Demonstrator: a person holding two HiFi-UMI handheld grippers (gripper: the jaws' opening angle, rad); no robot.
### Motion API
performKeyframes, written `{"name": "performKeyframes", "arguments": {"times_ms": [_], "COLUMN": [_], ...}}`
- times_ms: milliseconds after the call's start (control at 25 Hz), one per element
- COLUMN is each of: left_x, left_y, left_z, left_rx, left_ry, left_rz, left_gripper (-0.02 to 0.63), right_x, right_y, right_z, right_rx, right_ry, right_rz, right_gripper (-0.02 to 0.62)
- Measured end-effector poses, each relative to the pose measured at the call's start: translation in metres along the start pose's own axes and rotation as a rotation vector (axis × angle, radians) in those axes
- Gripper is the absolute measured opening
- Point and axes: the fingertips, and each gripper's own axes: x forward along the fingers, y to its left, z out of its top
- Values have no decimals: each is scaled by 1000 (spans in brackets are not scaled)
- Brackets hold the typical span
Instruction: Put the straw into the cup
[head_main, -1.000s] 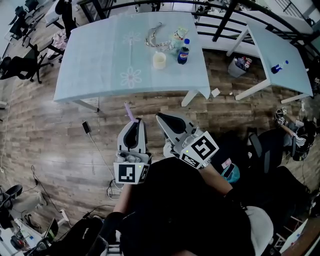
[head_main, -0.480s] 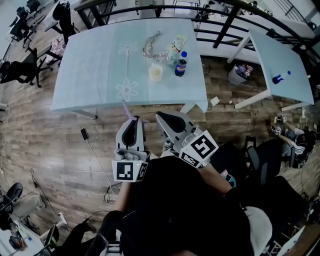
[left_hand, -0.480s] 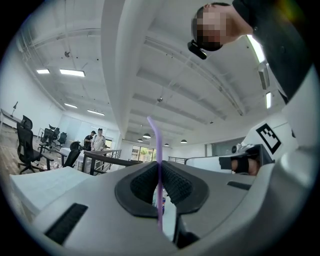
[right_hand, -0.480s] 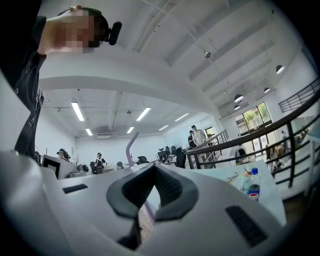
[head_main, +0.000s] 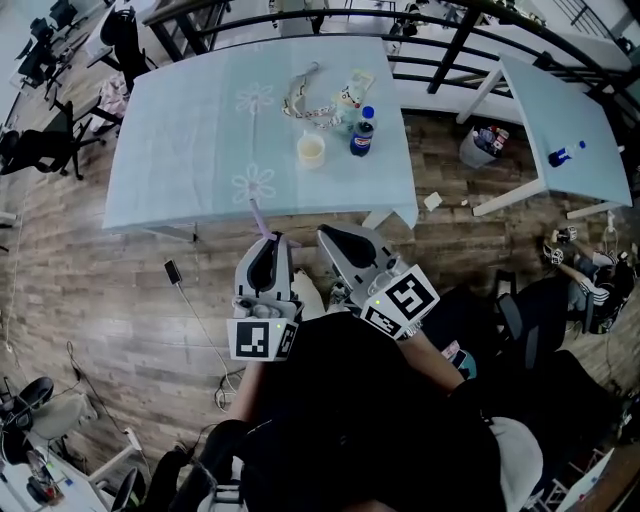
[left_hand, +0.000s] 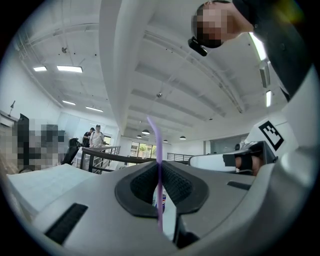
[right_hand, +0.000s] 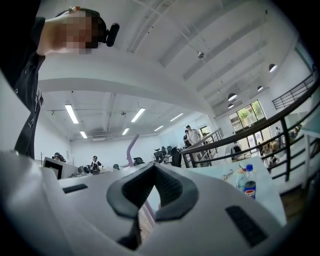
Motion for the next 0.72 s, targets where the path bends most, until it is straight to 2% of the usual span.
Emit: {"name": "performKeyframes", "arguments": {"times_ms": [320,520,720], "left_x": [42,85,127], "left_y": [24,47,78], "left_z": [-17,-18,-24], "left_rx": [-22,-18,-35], "left_ry": [18,26,54], "left_rz": [-50,-113,-142], "left_gripper": [29,29,29], "right_x": [24,58,96], "right_y": [-29,-54,-81], "right_z": [-15,-12,-6], "right_rx": [16,26,41], "right_ry": [44,49,55], "right_rz": [-62,-103,-153], "right_gripper": [9,9,9]}}
